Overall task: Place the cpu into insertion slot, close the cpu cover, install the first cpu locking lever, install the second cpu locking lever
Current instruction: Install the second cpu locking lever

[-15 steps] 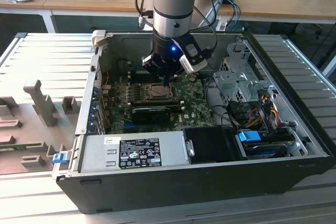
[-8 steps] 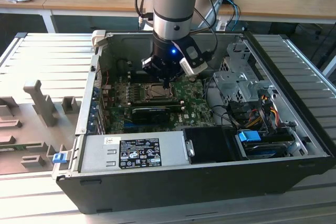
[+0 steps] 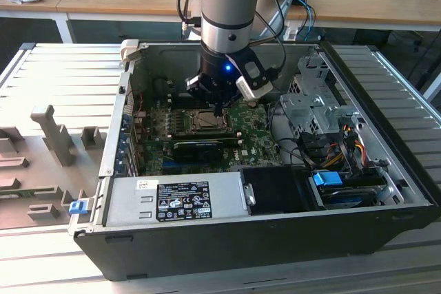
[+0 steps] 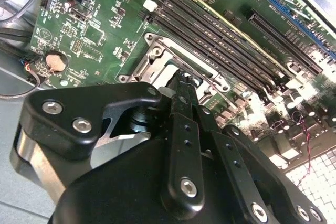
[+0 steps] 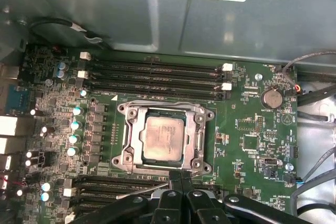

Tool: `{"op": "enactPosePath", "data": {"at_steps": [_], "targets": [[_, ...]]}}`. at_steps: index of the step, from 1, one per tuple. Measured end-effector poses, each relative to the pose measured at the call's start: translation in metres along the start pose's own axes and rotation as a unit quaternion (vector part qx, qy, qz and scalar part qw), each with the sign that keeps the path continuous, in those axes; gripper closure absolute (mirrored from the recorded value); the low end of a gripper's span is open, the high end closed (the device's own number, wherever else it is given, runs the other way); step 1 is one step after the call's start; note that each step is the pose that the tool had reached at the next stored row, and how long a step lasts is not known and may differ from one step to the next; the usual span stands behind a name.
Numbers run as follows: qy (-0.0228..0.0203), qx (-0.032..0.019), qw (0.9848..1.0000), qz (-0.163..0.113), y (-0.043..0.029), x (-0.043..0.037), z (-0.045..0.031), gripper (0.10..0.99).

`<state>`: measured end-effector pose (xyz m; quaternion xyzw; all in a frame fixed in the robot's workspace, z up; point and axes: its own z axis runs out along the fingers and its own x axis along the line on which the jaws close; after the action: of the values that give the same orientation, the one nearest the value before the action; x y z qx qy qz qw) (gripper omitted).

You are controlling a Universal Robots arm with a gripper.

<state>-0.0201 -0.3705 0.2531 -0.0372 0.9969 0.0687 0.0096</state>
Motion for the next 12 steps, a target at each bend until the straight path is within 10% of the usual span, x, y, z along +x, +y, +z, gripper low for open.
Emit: {"op": "enactPosePath", "data": {"at_steps": [12], "targets": [[0.0000,0.0000,1.0000,0.000,-0.0036,0.0002,-0.0005,0.980]]}}
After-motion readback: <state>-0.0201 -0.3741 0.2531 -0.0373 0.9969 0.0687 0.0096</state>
